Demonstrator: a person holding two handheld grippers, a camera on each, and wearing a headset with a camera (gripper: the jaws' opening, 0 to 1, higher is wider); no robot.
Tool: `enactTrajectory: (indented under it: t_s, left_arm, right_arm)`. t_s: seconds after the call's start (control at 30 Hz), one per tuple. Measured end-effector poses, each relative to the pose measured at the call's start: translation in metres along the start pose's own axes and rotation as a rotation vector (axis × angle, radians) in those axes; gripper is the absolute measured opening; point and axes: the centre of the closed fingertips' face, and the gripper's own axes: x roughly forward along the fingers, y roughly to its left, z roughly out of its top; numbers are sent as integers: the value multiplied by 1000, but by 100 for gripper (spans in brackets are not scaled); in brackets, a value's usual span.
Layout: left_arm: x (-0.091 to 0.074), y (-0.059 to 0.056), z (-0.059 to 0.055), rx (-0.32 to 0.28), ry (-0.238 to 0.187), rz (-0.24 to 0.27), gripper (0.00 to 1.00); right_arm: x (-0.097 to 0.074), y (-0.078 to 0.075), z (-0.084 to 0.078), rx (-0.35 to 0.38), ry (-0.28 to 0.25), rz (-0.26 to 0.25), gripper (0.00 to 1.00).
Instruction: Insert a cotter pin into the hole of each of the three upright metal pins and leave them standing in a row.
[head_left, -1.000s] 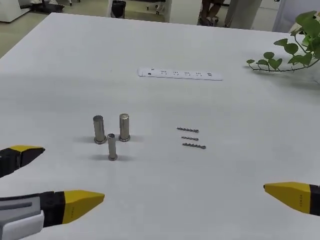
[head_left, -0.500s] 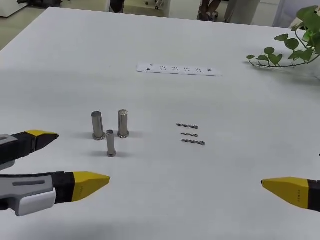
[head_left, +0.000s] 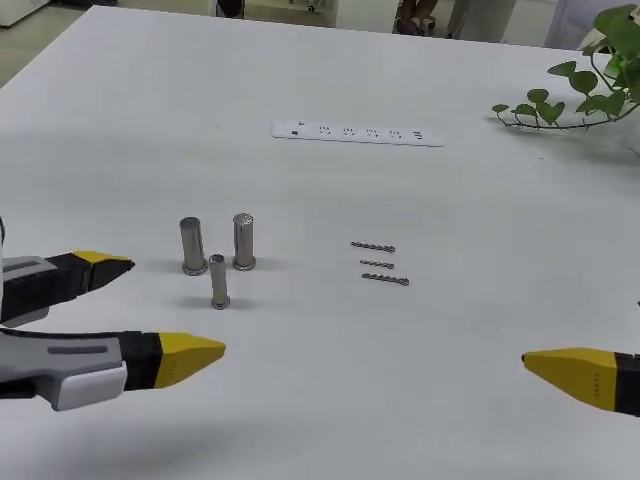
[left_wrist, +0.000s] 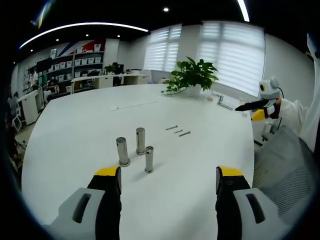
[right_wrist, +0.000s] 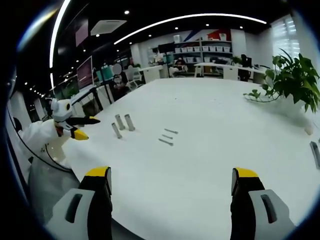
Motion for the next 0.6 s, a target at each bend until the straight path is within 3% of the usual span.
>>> enactTrajectory:
  t_s: [0.6]
  left_arm:
    - [20, 10, -4, -26, 15, -16, 69]
  right_arm:
    - [3, -2, -8, 10, 27, 3, 98]
